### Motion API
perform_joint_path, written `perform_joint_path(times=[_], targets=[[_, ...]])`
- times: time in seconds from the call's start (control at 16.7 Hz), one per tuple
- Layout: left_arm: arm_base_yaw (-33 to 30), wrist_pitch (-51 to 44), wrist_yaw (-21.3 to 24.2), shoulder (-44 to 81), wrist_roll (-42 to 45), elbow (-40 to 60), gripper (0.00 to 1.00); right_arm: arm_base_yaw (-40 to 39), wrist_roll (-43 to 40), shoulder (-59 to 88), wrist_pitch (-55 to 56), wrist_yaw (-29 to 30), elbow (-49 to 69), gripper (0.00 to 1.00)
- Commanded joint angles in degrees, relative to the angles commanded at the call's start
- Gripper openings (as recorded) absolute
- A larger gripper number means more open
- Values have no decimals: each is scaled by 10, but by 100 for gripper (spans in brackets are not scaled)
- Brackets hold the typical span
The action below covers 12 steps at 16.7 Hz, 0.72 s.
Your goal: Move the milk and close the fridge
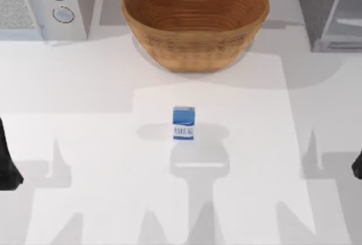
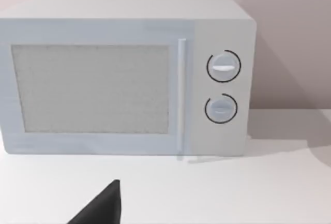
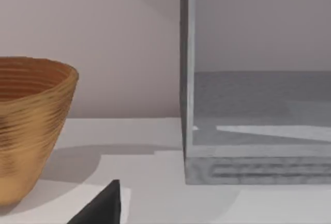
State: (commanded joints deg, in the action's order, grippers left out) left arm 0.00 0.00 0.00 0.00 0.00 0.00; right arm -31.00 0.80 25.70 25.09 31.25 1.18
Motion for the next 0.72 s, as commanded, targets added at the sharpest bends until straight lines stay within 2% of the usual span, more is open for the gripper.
perform_joint_path(times=[0.18,0.36,0.54,0.72], targets=[[0,0,0,0,0,0,100,-106,1,86,79,105,1,100],[0,0,0,0,0,0,100,-183,2,150,138,182,2,100],[0,0,0,0,0,0,100,-218,2,182,166,218,2,100],[0,0,0,0,0,0,100,-219,2,183,167,219,2,100]])
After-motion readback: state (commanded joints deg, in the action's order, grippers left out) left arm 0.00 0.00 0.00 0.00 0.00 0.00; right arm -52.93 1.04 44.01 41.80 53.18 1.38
